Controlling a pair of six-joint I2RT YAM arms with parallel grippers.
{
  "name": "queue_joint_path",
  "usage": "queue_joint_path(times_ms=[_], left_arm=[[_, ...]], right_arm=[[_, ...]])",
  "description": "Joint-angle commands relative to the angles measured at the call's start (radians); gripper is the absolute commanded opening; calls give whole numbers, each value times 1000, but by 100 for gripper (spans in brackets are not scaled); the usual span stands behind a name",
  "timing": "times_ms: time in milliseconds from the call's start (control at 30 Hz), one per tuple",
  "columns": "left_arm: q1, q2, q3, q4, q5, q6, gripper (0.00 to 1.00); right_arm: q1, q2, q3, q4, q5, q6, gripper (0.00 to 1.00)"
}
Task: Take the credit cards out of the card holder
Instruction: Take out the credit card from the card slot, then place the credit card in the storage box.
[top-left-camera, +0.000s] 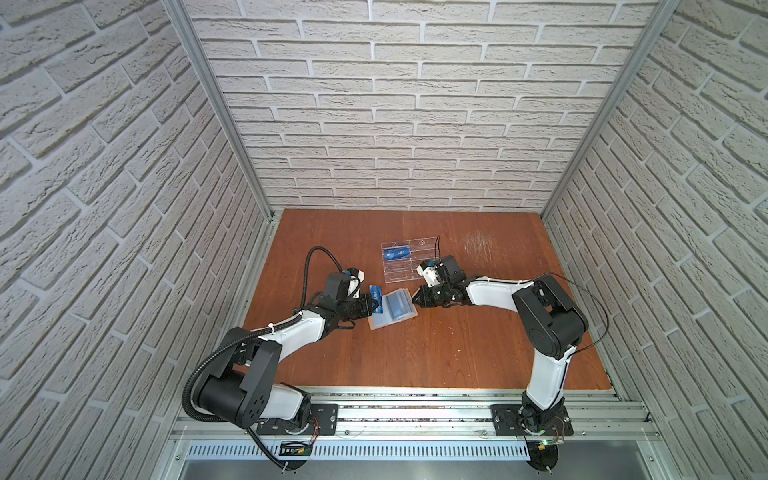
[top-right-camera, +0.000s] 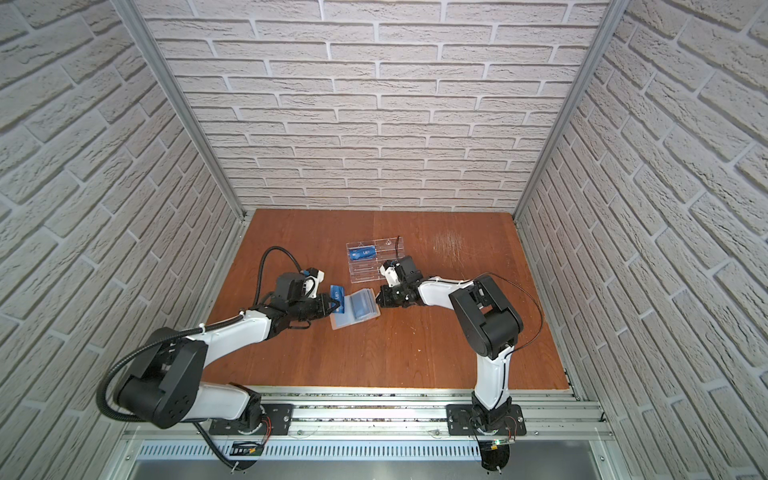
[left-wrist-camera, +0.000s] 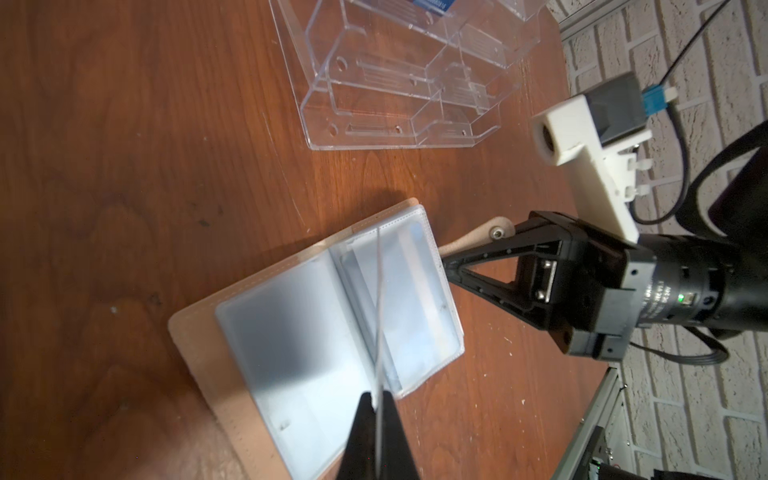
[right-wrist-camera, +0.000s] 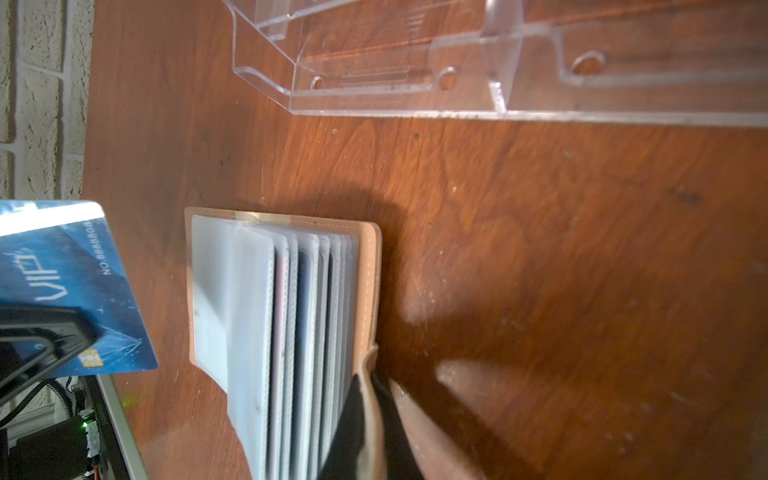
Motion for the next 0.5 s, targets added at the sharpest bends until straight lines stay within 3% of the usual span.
queue_joint_path(times_ms=[0, 233, 467], left_arm=[[-11, -25, 55, -103, -57, 37, 0], [-78, -46, 213, -314, -183, 78, 0], [-135, -40, 429, -536, -316, 219, 0]], right_arm=[[8, -52, -17, 0, 18, -14, 10], [7, -101, -36, -4, 34, -17, 22], [7, -182, -73, 4, 53, -16, 39]])
